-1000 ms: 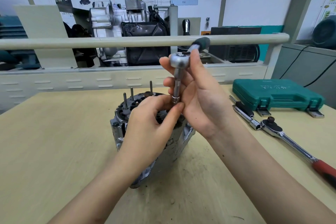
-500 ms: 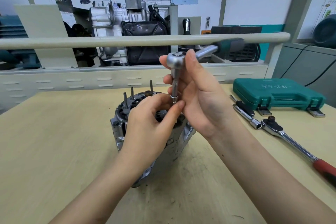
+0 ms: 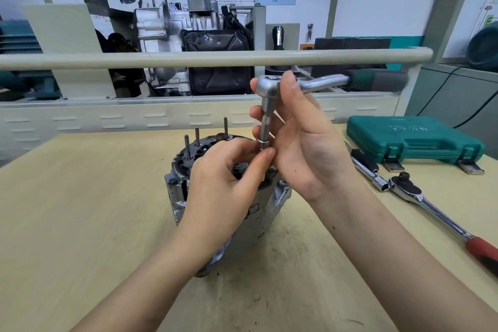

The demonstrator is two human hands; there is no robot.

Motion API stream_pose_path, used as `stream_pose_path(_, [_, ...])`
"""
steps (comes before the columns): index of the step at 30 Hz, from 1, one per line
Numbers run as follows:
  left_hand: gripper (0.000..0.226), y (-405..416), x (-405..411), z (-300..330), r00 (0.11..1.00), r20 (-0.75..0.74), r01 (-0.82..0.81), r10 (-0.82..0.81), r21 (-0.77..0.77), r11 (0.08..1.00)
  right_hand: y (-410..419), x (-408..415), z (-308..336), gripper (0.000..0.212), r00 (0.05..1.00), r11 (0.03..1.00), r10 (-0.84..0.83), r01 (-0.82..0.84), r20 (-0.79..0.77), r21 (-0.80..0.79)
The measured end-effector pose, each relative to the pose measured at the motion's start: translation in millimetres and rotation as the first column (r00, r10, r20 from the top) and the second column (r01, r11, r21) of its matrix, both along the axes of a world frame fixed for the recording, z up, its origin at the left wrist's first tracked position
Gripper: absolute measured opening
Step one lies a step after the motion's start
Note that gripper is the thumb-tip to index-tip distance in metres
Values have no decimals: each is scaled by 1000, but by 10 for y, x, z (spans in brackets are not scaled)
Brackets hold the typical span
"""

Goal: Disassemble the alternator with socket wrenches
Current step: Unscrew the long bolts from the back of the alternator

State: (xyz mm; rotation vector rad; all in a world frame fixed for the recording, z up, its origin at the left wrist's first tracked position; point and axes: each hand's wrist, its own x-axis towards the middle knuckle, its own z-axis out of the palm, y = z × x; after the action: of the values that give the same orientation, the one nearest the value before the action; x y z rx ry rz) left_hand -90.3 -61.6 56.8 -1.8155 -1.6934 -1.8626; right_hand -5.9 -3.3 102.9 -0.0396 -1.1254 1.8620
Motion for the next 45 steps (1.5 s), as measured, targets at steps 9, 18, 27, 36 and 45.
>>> stream_pose_path(9, [10, -6, -10, -15, 997, 11, 81, -81, -11, 997, 35, 0, -21, 39, 997, 997, 26, -31, 73, 68])
stream_pose_path(18, [6, 4, -21, -9, 998, 10, 67, -67, 18, 998, 10, 6, 1, 55, 999, 1000, 18, -18, 27, 21])
stream_pose_path(27, [5, 12, -6, -13, 997, 64, 46, -47, 25, 999, 6, 0, 1, 53, 998, 999, 9, -12, 65, 47])
stream_pose_path(36, [8, -3, -38, 18, 996, -10, 89, -89, 0, 996, 42, 20, -5, 33, 996, 997, 53, -58, 76, 60])
stream_pose_path(45, [5, 0, -26, -3, 999, 33, 38, -39, 32, 999, 21, 39, -3, 28, 999, 997, -14, 12, 29, 71])
